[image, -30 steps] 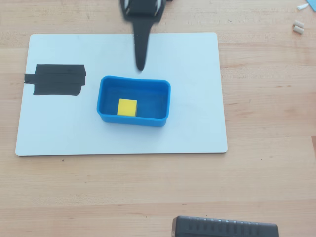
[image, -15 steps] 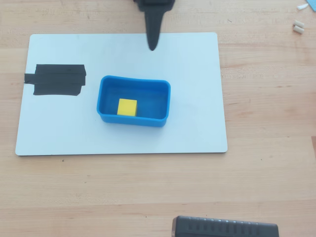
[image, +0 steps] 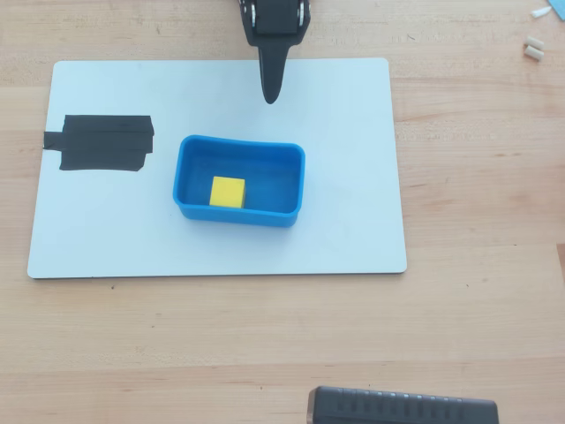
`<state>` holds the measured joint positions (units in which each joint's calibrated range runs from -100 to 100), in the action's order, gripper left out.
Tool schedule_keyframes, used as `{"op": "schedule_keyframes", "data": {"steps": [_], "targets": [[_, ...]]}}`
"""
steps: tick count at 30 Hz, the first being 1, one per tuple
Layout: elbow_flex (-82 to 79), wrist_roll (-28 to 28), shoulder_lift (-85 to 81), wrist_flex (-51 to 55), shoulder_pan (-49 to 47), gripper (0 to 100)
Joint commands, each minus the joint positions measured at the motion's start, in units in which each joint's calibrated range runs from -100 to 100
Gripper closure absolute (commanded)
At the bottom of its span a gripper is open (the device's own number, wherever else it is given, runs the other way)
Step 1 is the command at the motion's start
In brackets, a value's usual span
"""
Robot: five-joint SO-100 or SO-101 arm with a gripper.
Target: Pick up yellow cube and drop it in the blue rectangular bin
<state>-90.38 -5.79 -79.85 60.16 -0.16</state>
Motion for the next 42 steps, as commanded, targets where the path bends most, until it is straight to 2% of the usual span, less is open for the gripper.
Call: {"op": "schedule_keyframes", "data": {"steps": [1,5,42], "targets": [[-0.62,-0.2,-5.29,1.77,-0.27,100],[-2.8,-0.29,-16.34,7.06,-0.78,100],[-2.8,-0.24,-16.44,7.22,-1.3,100]]}}
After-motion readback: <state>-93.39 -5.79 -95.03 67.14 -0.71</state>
